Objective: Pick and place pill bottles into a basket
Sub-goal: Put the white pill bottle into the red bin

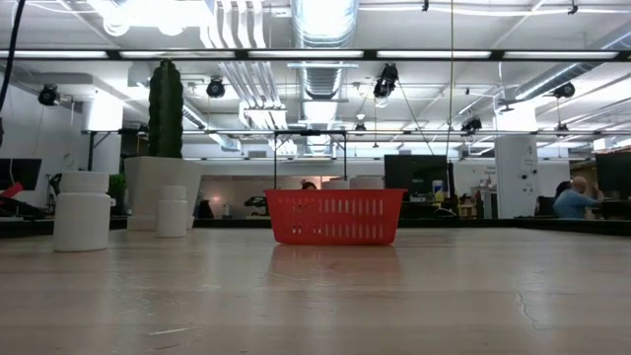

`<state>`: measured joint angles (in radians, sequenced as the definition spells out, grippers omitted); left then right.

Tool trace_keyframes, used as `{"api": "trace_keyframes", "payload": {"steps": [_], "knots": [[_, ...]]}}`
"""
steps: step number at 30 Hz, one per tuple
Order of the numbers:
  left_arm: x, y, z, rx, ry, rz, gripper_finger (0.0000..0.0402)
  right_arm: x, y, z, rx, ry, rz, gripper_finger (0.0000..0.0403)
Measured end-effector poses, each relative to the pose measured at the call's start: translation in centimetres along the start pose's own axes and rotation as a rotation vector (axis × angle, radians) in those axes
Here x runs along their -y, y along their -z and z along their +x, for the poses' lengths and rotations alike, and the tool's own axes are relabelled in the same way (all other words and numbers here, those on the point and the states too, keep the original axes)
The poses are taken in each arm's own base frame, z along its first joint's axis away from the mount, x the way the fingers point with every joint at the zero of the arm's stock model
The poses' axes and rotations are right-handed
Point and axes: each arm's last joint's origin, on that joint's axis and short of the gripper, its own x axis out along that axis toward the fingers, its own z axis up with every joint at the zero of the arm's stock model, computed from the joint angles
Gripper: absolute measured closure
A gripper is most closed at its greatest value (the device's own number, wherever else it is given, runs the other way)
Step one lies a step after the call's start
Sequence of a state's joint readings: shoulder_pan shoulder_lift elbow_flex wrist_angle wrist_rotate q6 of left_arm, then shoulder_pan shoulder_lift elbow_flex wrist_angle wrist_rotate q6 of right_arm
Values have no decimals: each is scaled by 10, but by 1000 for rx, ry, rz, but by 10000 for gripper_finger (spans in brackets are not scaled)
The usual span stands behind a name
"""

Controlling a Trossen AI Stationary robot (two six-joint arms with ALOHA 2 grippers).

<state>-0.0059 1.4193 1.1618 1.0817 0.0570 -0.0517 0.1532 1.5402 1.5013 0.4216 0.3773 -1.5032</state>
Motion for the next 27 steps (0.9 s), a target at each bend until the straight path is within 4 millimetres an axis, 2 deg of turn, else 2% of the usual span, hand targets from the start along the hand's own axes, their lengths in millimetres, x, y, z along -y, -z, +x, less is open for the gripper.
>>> {"api": "trace_keyframes", "payload": {"steps": [27], "knots": [[-1, 6, -1, -57, -18, 4, 254, 3, -5, -4, -1, 1, -66, 51]]}}
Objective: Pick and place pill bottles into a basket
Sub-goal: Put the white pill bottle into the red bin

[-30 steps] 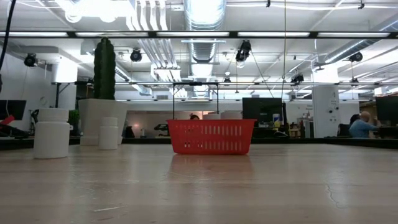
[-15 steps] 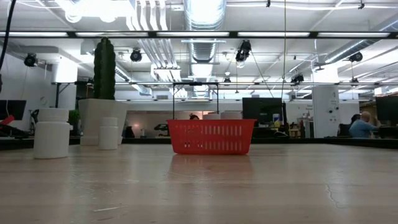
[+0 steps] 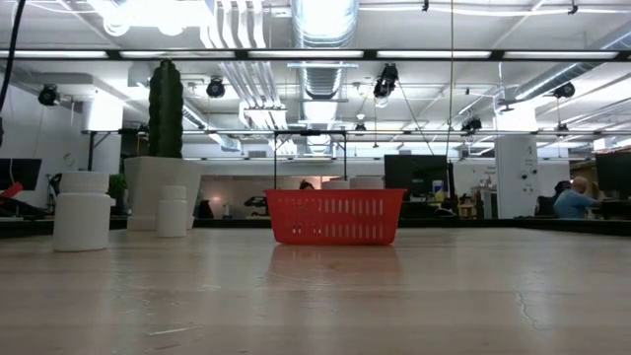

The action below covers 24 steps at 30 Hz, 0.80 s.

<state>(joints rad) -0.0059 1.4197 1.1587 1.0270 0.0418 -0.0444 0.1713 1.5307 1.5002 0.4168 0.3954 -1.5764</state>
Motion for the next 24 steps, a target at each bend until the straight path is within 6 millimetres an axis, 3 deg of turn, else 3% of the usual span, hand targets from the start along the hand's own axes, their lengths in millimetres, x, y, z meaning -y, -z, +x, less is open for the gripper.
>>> {"api": "trace_keyframes", "payload": {"steps": [24], "knots": [[0, 4, -1, -47, 4, -2, 254, 2, -2, -3, 19, -14, -49, 51]]}}
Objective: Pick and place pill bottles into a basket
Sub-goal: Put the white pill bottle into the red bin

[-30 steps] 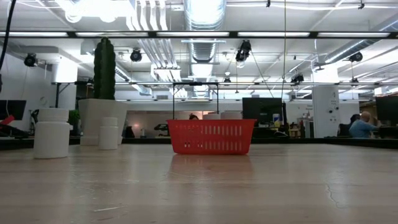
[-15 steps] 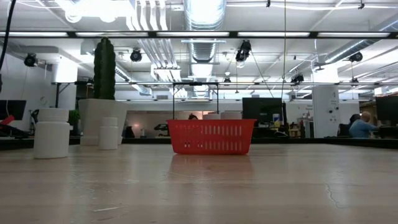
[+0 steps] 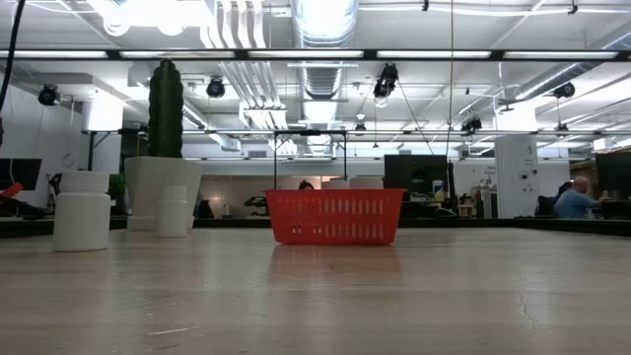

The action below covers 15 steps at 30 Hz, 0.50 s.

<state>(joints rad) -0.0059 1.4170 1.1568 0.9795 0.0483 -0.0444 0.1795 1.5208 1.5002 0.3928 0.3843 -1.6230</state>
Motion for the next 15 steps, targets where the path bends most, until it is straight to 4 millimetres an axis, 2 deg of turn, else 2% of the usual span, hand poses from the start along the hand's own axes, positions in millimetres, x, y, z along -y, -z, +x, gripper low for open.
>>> {"api": "trace_keyframes", "payload": {"steps": [12, 15], "knots": [[0, 0, 0, -22, 4, -5, 254, 0, -1, -1, 49, -21, -9, 51], [2, -4, -2, -50, 49, -30, 254, 1, 0, -2, 28, -21, -10, 51]]}}
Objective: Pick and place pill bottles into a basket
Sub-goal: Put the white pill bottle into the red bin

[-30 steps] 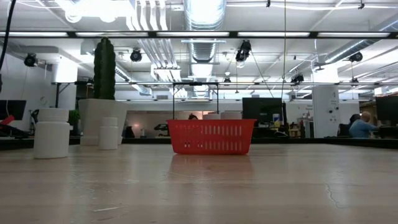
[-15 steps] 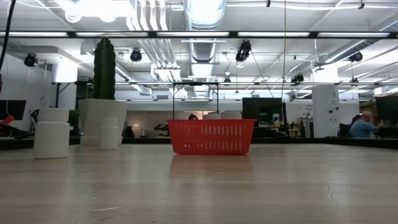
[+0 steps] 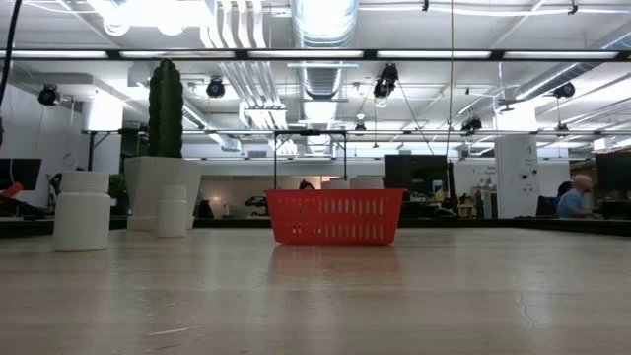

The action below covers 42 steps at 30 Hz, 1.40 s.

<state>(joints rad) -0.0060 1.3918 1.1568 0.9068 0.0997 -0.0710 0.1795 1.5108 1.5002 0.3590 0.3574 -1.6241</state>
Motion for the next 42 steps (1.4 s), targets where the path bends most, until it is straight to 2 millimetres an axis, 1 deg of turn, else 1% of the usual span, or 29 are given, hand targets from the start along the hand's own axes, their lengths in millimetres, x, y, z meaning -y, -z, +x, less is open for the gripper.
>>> {"api": "trace_keyframes", "payload": {"steps": [5, 8, 11, 17, 26, 42], "knots": [[1, 1, 0, -38, 30, -21, 254, 3, 2, -1, -39, 6, 7, 51], [1, 2, 0, -48, 31, -10, 254, 3, -3, -4, -35, -2, 10, 51], [1, 4, -1, -71, 35, -10, 254, 2, -8, -7, -74, -24, 5, 51], [1, 4, -4, -160, 9, -8, 254, 1, -11, -13, -134, -87, -17, 51], [1, 5, -6, -223, -3, -21, 254, 8, -20, -27, -103, -140, -27, 51], [0, 16, -9, -337, -47, -34, 254, 3, -24, -28, -99, -181, -54, 51]]}}
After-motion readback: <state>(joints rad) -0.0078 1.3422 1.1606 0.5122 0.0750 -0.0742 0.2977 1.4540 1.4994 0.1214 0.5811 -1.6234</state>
